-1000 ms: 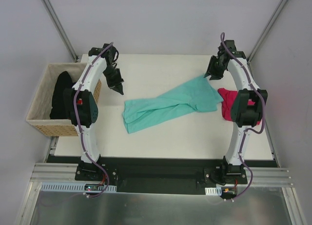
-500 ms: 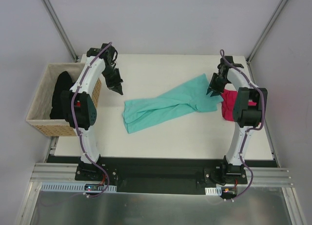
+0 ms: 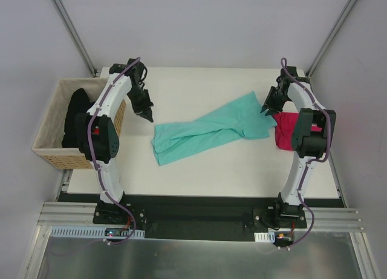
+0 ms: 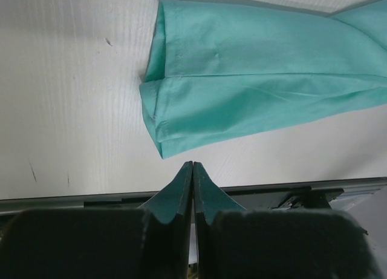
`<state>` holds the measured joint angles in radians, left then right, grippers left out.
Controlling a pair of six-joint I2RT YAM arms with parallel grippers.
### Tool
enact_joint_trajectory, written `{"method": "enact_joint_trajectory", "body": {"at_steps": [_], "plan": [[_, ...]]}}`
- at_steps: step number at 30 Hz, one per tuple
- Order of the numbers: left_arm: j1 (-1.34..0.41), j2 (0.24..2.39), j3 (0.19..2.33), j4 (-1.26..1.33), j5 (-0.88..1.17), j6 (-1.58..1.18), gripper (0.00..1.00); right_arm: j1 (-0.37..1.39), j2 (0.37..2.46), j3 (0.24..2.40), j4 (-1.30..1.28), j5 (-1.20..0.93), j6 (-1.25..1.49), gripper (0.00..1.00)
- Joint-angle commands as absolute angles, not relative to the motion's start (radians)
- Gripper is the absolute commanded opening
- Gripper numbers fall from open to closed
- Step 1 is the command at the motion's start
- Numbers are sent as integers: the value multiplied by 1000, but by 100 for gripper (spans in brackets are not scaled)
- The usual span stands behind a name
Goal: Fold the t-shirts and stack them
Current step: Rotate the tshirt 90 degrees
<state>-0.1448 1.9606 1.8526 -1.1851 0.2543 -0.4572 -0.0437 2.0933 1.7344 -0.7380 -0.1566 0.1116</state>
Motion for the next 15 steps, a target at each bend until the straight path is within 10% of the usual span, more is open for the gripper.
{"method": "enact_joint_trajectory", "body": {"at_steps": [1,7,15], "plan": [[-179,1951,1795,-1161,259,-471,1,-25,2049,1782,-735,-190,130,31],[-202,2029,1815,-1127,242,-460,25,40,2019,1853,-781,-189,94,36],[-201,2103,1835,-1117,186,-446,30,60,1985,1871,-805,-193,98,37]]}}
